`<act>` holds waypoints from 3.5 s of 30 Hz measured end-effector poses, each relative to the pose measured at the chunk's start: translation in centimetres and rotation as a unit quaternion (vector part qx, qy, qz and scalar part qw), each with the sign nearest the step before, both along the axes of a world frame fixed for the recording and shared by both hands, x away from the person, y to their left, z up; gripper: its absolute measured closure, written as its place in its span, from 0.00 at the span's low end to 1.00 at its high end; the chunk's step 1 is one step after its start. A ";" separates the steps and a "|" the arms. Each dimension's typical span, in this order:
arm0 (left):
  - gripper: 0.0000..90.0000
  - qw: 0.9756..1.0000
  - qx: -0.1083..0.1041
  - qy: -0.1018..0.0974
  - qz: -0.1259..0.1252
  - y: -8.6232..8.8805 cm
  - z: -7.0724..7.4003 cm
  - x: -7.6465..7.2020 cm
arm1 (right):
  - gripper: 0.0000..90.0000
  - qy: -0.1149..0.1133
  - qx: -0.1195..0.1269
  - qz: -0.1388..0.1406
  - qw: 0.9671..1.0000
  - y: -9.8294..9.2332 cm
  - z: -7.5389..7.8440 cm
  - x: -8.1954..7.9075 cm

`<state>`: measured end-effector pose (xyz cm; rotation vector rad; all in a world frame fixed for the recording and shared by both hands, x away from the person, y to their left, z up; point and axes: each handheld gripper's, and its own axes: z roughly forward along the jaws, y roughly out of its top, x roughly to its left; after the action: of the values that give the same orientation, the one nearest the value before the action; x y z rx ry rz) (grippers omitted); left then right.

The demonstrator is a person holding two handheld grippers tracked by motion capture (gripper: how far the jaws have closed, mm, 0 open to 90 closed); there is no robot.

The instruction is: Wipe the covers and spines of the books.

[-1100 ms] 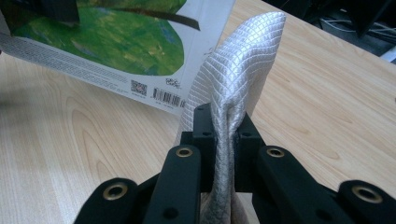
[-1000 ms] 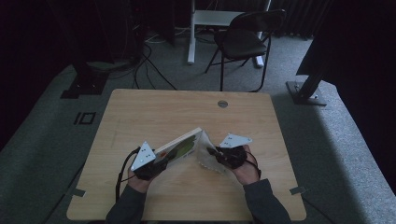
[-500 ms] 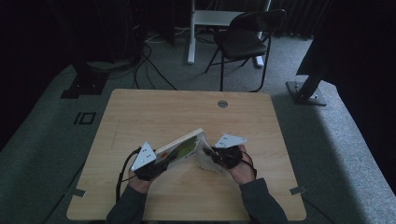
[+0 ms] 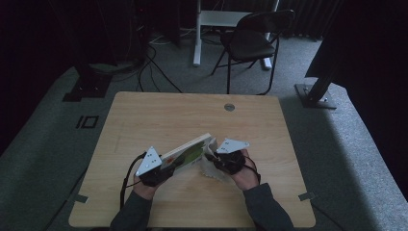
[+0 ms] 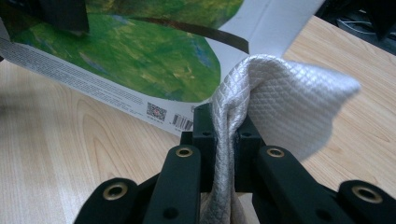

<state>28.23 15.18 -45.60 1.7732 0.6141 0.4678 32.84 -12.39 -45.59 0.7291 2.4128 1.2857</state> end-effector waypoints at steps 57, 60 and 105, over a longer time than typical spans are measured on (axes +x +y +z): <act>0.87 1.000 -0.002 0.014 0.014 -0.2 -0.4 0.3 | 0.93 0.000 -0.017 0.074 0.997 5.0 -0.2 -2.1; 0.87 1.000 -0.002 0.015 0.016 -0.3 -0.5 0.4 | 0.93 0.001 -0.020 0.084 0.996 5.5 -0.3 -2.4; 0.87 0.998 -0.023 0.029 0.041 -1.9 -1.0 2.1 | 0.93 0.006 -0.006 0.106 0.994 6.8 -0.3 -2.5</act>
<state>30.38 13.27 -46.58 1.7267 0.7344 0.4559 30.36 -5.64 -45.86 0.4896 2.5618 1.3444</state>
